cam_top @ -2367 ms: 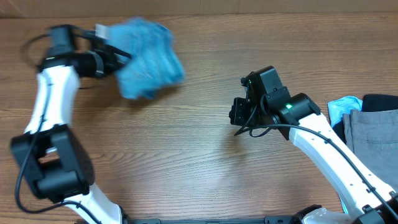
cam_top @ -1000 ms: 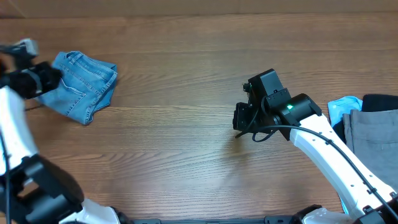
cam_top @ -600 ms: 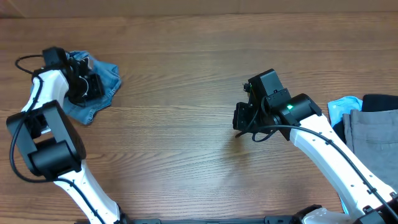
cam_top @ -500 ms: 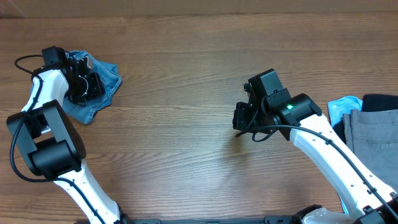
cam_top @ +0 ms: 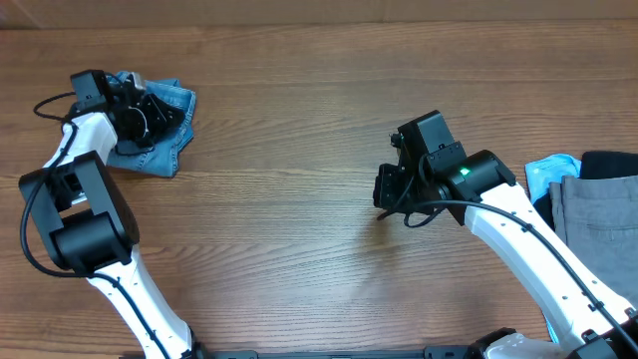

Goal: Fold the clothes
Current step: 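Carry the folded jeans with the left gripper to the table's upper left, then set the jeans down and press them flat with the left gripper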

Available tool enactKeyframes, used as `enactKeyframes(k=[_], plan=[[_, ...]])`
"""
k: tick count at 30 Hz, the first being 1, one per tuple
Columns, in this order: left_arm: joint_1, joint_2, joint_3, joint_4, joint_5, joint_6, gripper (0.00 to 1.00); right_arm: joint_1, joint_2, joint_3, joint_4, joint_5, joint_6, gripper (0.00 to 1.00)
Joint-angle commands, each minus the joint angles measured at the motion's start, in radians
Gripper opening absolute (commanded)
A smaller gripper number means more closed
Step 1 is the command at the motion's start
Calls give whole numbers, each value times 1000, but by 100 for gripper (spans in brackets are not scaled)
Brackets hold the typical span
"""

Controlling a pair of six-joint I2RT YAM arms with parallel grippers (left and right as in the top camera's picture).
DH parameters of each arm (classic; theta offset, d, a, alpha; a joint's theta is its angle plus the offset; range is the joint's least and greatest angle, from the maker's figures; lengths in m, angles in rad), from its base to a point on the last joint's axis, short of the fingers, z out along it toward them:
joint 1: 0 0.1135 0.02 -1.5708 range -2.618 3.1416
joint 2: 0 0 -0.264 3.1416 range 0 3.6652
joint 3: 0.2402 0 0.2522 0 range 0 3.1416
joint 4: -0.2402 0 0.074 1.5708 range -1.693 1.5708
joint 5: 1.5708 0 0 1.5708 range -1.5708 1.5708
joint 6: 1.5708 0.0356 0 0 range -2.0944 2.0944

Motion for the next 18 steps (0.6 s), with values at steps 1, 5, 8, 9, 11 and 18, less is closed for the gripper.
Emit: enactKeyframes(k=[1, 5, 8, 9, 11, 18], plan=[[26, -138, 63, -132, -97, 160, 23, -2, -14, 11, 0, 9, 5, 6], [35, -266, 93, -222, -409, 241, 26, -2, -14, 11, 0, 9, 5, 6], [49, -301, 93, -211, -600, 240, 24, -2, -14, 11, 0, 10, 5, 6], [57, -298, 93, -206, -631, 240, 21, -2, -14, 11, 0, 10, 5, 6], [73, -271, 90, -196, -650, 240, 19, -2, -14, 11, 0, 9, 5, 6], [137, -1, 90, -186, -745, 199, 32, -2, -14, 11, -45, -5, 5, 6]])
